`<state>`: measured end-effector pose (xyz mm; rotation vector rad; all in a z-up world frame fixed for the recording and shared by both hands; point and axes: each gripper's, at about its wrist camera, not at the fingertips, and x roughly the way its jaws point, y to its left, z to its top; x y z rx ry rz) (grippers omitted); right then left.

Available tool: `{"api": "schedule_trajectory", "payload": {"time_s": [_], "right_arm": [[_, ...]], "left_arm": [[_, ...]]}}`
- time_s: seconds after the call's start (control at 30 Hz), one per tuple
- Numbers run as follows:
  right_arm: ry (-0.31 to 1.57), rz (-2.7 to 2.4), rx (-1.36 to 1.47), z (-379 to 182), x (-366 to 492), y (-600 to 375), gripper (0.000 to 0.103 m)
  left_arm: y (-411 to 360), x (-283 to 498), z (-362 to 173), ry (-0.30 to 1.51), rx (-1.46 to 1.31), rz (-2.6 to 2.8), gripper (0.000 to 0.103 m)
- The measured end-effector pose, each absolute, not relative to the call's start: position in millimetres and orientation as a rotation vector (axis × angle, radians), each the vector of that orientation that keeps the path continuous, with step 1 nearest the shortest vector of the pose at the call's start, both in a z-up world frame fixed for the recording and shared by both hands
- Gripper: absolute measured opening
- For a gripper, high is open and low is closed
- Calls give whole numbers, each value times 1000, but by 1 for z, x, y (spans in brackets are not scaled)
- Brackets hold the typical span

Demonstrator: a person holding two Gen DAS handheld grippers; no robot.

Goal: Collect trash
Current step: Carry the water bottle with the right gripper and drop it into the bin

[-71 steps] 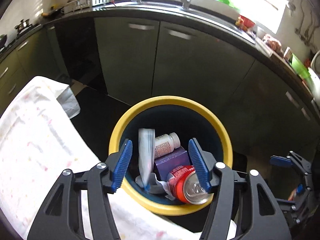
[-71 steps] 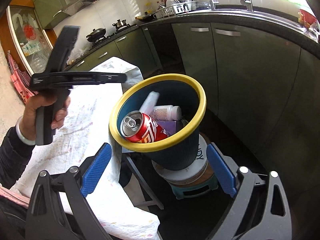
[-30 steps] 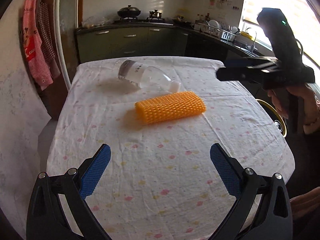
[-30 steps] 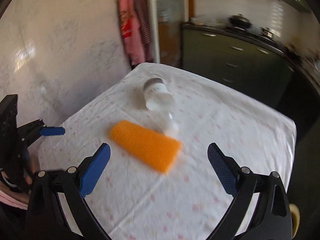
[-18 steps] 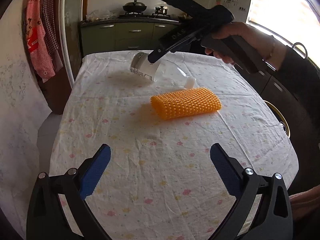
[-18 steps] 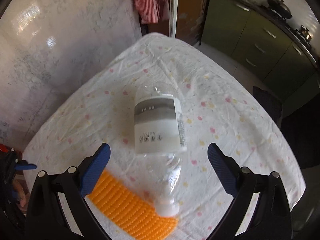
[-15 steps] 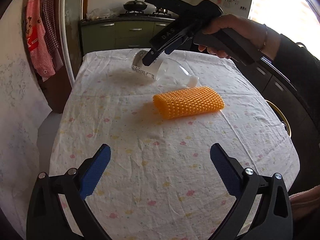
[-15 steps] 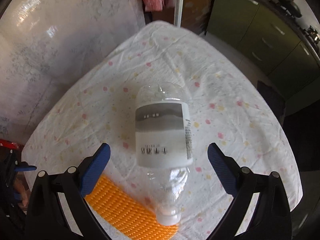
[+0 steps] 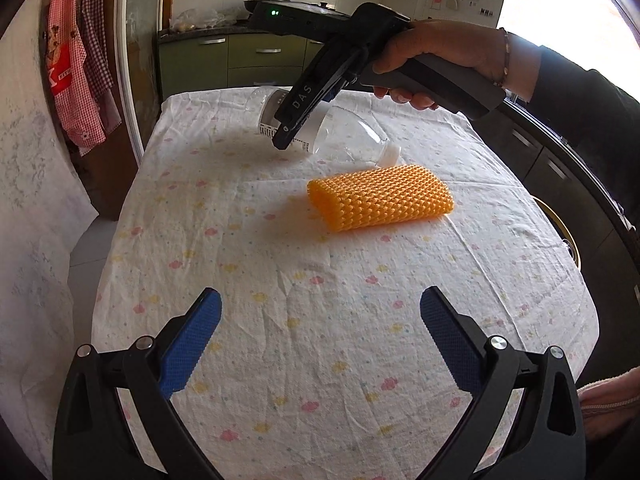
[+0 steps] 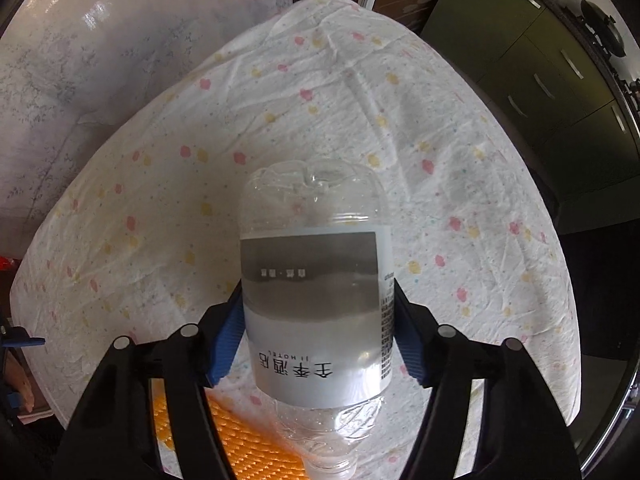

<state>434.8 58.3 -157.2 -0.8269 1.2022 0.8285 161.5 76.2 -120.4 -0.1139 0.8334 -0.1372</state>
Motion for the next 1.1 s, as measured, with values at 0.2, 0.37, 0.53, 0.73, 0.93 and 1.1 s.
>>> {"api": "schedule_trajectory", "payload": {"time_s": [0.2, 0.37, 0.53, 0.73, 0.93, 1.1], "right_arm": [[1152, 851, -739, -134, 436, 41, 63], [1087, 846, -647, -106, 436, 13, 63], [1004, 828, -564, -76, 420, -23, 63], [919, 797, -476, -40, 400, -69, 62], [854, 749, -379, -7, 379, -129, 62], [850, 680, -306, 11, 360, -198, 62]], "left_arm": [[71, 161, -119, 834, -104, -140, 98], [62, 158, -116, 831, -89, -144, 98], [52, 157, -115, 831, -70, -153, 98], [37, 156, -114, 834, -45, -172, 98], [15, 156, -110, 832, -3, -198, 98], [-6, 157, -108, 830, 30, -234, 98]]}}
